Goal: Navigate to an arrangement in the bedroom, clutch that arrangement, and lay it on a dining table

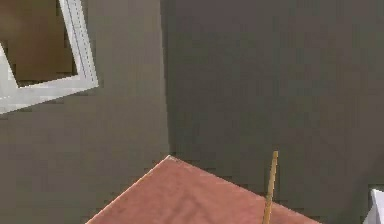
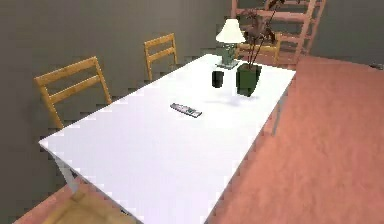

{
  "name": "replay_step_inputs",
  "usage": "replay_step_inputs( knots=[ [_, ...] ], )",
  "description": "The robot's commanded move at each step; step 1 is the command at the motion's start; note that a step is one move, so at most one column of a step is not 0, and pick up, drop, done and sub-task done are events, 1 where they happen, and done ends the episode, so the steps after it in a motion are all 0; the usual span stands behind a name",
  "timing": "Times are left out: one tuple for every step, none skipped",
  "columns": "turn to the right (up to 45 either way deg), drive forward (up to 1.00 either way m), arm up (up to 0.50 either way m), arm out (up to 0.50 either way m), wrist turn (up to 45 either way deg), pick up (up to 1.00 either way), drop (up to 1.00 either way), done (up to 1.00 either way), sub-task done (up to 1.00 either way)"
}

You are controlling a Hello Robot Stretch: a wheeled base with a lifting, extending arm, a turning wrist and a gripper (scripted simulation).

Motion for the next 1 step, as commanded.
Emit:
replay_step_inputs(
  knots=[
    [-39.0, 0.00, 0.00, 0.00, 0.0, 0.00, 0.00, 0.00, 0.00]
  ],
)
